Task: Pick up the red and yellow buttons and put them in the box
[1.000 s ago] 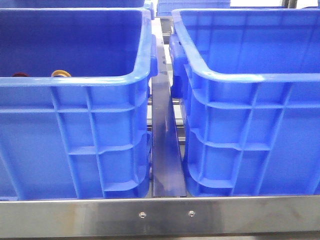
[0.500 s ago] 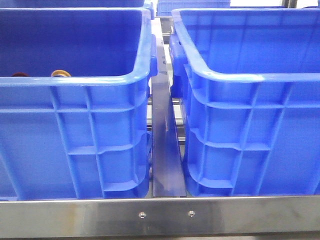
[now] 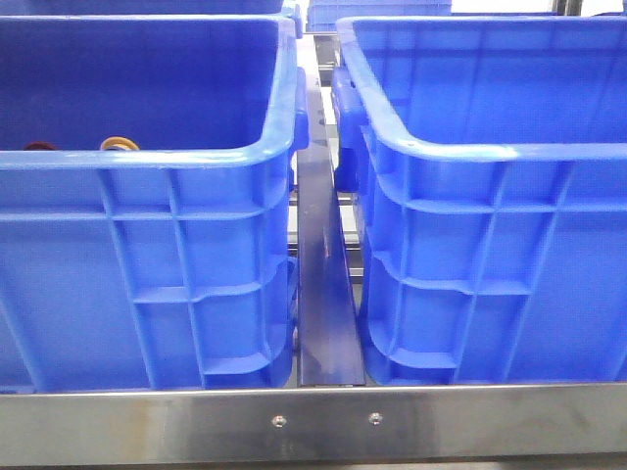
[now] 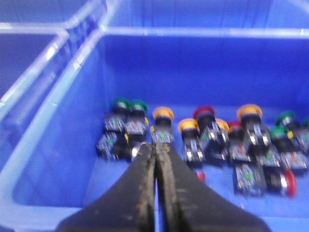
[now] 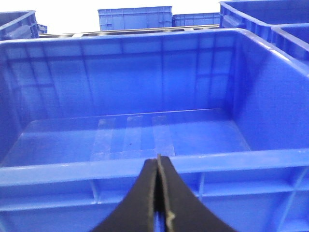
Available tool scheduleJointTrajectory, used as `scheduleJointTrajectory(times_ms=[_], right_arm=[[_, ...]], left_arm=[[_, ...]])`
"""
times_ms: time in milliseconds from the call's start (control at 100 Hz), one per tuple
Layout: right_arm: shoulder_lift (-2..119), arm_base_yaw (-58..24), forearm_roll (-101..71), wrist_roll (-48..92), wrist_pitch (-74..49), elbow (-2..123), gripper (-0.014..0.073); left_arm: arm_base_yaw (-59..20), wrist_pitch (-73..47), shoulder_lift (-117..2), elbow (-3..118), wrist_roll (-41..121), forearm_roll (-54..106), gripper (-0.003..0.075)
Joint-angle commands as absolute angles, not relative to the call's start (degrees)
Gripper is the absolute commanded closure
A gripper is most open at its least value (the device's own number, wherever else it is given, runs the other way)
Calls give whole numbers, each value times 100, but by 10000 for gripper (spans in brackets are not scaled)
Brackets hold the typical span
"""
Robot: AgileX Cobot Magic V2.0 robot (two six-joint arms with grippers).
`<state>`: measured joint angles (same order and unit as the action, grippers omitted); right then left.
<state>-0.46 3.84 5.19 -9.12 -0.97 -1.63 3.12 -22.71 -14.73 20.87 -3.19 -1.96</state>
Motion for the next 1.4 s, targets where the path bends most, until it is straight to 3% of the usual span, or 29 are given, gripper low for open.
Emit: scheduleJointTrajectory(times_ms=[0, 210, 280, 440, 490, 870, 1390], right_arm=[[-176, 411, 556, -898, 367, -191, 696], [-176, 411, 556, -898, 367, -191, 696], [-176, 411, 556, -898, 367, -191, 696], [-176, 411, 556, -898, 367, -191, 696], [-176, 411, 556, -898, 367, -191, 696], [-176, 411, 556, -898, 367, -191, 696], [-176, 411, 556, -898, 367, -191, 696]], left_arm=[[165, -2197, -2067, 2643, -260, -141, 741], [-361, -2336, -3326, 3338, 57, -45, 706], [-622, -2325, -3670, 3532, 172, 93, 623], [-1164, -2337, -4420, 3961, 172, 154, 311], [-1236, -2387, -4669, 4089, 172, 181, 266], [-1252, -4279, -6744, 5846, -300, 366, 264], [-1252, -5616, -9103, 7871, -1069, -307, 265]])
